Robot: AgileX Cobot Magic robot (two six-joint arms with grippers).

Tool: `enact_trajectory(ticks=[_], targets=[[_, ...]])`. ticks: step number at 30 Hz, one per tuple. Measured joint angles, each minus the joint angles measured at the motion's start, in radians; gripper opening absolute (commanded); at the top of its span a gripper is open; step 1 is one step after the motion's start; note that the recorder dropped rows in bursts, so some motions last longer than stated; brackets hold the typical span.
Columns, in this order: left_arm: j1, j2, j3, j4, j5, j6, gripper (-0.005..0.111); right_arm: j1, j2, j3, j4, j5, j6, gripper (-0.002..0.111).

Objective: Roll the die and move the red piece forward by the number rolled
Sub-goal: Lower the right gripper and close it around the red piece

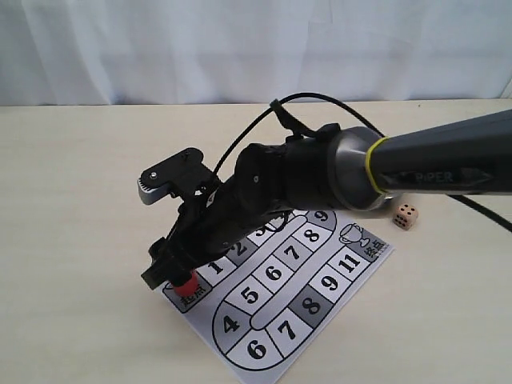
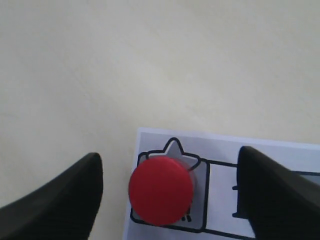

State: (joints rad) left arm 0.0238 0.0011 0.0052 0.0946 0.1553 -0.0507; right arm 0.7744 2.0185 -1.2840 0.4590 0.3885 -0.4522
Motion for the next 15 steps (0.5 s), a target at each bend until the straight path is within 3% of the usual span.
enact_trajectory(ticks=[6, 13, 15], targets=[[0.000, 0.000, 0.000, 0.000, 0.000, 0.000, 0.000, 0.027, 0.027, 0.000, 0.000, -0.027, -0.021, 0.070], [0.000, 0.000, 0.000, 0.000, 0.000, 0.000, 0.000, 0.028, 0.046, -0.002, -0.008, -0.036, -0.028, 0.055], [0.000, 0.000, 0.000, 0.000, 0.000, 0.000, 0.000, 0.028, 0.049, -0.002, -0.018, -0.036, -0.028, 0.056]])
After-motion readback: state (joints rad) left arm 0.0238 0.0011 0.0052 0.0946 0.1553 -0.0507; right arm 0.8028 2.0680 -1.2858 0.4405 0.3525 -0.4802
